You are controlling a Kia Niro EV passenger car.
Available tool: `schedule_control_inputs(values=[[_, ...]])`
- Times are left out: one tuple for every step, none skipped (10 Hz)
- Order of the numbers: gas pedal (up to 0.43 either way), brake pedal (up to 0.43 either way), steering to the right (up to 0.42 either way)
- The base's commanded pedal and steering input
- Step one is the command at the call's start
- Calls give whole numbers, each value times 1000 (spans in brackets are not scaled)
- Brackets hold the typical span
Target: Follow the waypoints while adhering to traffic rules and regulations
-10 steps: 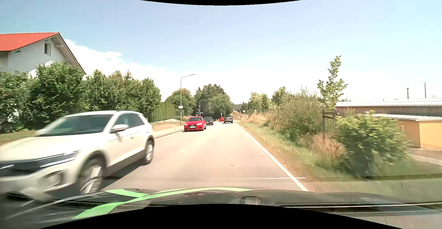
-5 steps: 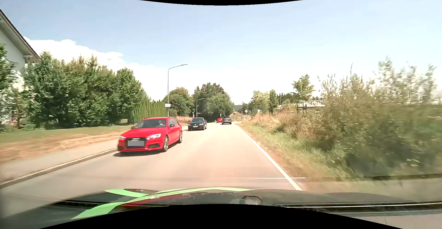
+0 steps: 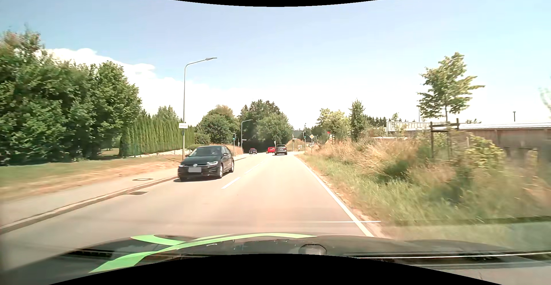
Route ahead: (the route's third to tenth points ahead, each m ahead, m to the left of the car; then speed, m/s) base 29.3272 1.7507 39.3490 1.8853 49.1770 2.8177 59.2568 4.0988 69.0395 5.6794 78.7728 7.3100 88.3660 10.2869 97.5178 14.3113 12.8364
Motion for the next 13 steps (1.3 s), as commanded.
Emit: schedule_control_inputs(values=[[59,0,-7],[47,0,-7],[39,0,-7],[39,0,-8],[39,0,-7],[47,0,-7],[67,0,-8],[67,0,-7],[67,0,-8],[67,0,-9],[67,0,-10],[118,0,-10],[138,0,-11]])
